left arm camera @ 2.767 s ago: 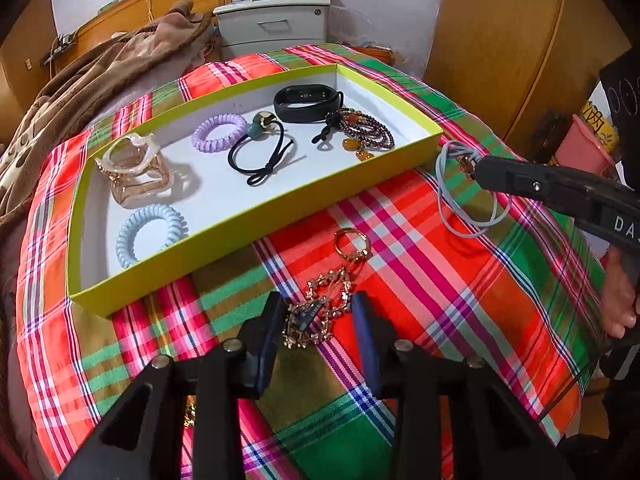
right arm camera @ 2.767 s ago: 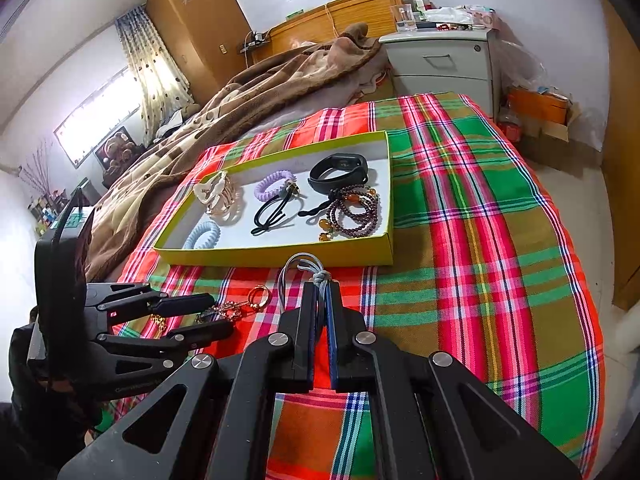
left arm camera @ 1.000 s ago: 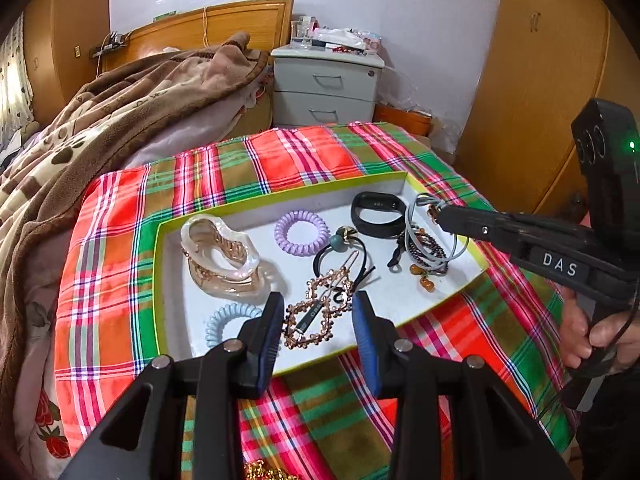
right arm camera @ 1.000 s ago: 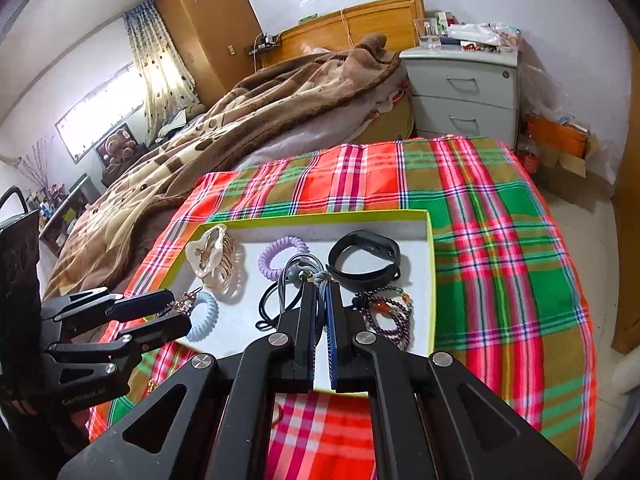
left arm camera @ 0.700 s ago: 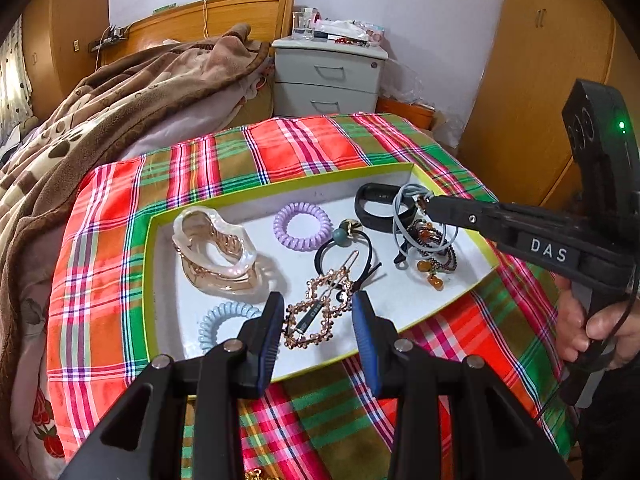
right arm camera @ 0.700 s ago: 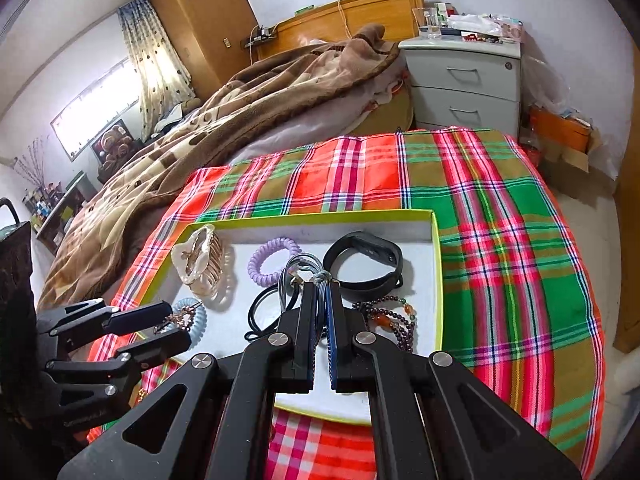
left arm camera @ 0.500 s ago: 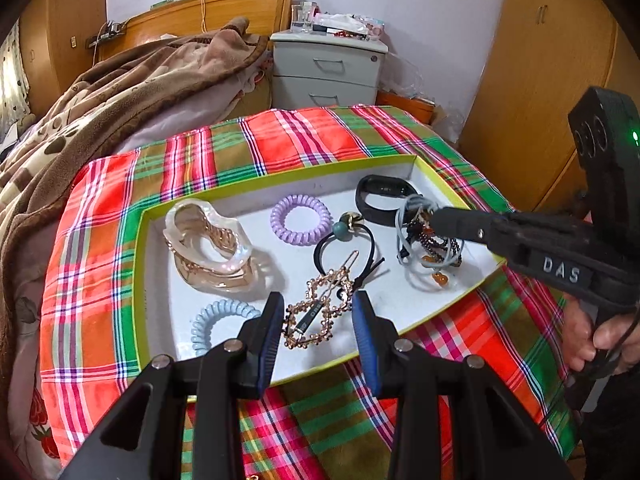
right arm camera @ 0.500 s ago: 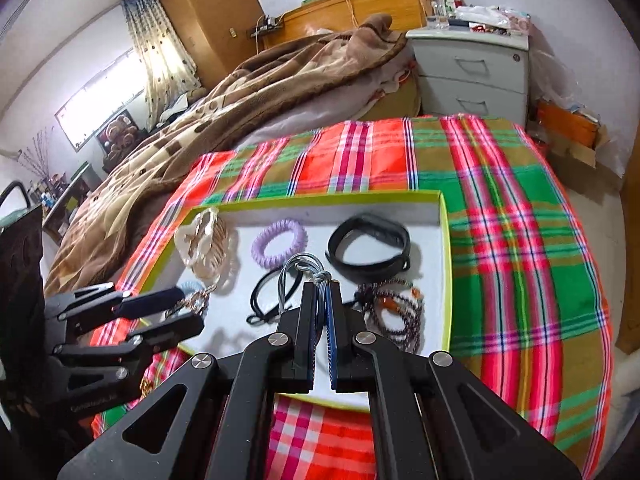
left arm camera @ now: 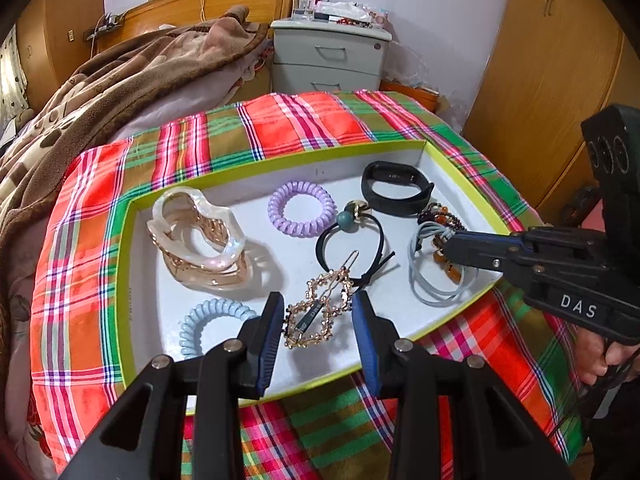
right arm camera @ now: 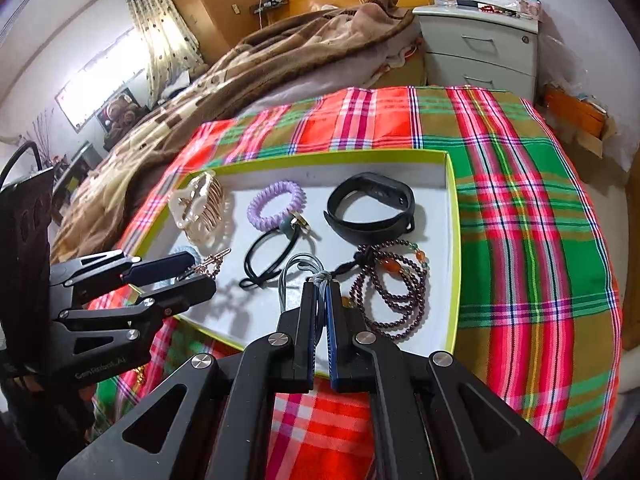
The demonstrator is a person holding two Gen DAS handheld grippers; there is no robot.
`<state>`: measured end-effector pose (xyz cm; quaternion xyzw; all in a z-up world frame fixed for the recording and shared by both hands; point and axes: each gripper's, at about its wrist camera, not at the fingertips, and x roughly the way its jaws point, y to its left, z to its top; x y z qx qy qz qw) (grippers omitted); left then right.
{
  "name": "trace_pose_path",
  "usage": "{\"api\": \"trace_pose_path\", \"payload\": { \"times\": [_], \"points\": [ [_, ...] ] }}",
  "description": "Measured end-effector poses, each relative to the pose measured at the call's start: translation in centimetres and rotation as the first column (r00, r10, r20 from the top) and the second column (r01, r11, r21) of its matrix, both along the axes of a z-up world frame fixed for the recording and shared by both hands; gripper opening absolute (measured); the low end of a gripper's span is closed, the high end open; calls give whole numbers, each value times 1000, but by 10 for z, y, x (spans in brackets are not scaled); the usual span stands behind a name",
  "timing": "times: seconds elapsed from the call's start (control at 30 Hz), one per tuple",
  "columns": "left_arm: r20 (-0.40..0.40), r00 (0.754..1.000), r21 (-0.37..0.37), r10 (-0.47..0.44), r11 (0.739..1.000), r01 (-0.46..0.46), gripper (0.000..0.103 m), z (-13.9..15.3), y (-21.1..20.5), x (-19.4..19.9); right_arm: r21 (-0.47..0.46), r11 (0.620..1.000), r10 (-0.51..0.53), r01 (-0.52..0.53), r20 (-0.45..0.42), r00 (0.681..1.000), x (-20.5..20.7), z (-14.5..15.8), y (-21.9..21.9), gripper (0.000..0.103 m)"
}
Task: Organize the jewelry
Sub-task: 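Carry the grey ties and gold hair pin over the box with both tools, then open both tools to drop the items in the box and withdraw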
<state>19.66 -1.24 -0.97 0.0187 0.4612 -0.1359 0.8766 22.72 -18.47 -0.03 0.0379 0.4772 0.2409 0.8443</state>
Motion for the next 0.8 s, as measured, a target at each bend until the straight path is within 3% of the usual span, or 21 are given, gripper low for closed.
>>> {"api": "trace_pose_path", "payload": {
  "times": [0.4,0.8],
  "points": [
    [-15,1000,20,1,1000,0,37,-8,-2,2,-92,996,-1,0,-5,1000,0,-2,-5,4],
    [-23,1000,18,7,1000,-7,37,-8,0,3,-69,997,42,-44,-35,998,-1,-5,0,4]
  ]
}}
